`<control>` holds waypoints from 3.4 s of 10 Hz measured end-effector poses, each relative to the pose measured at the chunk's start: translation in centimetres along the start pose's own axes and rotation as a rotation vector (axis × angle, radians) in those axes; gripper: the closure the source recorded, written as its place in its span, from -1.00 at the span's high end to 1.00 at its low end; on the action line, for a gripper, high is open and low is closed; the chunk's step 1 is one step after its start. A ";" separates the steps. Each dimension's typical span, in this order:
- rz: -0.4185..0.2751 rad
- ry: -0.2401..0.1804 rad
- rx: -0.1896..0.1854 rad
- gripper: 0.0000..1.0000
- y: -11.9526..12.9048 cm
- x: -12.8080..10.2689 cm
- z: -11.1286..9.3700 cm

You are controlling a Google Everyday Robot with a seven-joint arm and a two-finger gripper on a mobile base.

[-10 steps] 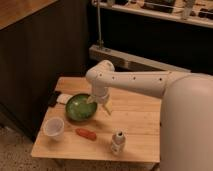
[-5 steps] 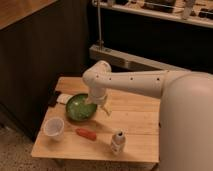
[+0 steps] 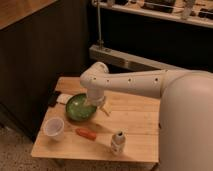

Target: Place the pepper in the ceramic cup

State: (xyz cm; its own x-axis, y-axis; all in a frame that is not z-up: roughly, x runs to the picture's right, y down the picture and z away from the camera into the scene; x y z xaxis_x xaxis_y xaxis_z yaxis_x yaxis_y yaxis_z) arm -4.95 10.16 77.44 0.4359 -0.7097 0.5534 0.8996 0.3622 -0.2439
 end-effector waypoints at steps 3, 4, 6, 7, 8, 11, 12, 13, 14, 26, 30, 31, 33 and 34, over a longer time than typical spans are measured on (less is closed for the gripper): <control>-0.027 0.018 -0.006 0.60 -0.2 -0.5 0.0; -0.038 0.024 -0.009 0.60 -0.4 -0.7 -0.1; -0.054 0.032 -0.012 0.60 -0.6 -1.1 0.0; -0.062 0.036 -0.007 0.60 -0.8 -1.3 0.0; -0.066 0.039 -0.005 0.60 -0.9 -1.4 0.1; -0.086 0.047 -0.003 0.60 -1.3 -2.0 0.2; -0.090 0.051 -0.002 0.60 -1.4 -2.1 0.2; -0.095 0.053 0.000 0.60 -1.5 -2.3 0.3; -0.102 0.055 0.001 0.60 -1.7 -2.5 0.4; -0.142 0.075 0.020 0.60 -3.3 -4.2 1.6; -0.142 0.084 0.030 0.60 -3.6 -4.5 2.1; -0.141 0.091 0.037 0.60 -3.8 -4.7 2.4; -0.139 0.100 0.042 0.60 -3.8 -4.9 2.7; -0.139 0.110 0.044 0.60 -3.9 -4.9 2.8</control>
State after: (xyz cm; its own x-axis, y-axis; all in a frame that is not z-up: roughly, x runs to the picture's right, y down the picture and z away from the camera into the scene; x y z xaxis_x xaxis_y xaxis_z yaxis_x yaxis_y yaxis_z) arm -10.64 13.93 77.88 0.3099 -0.8157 0.4885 0.9504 0.2804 -0.1348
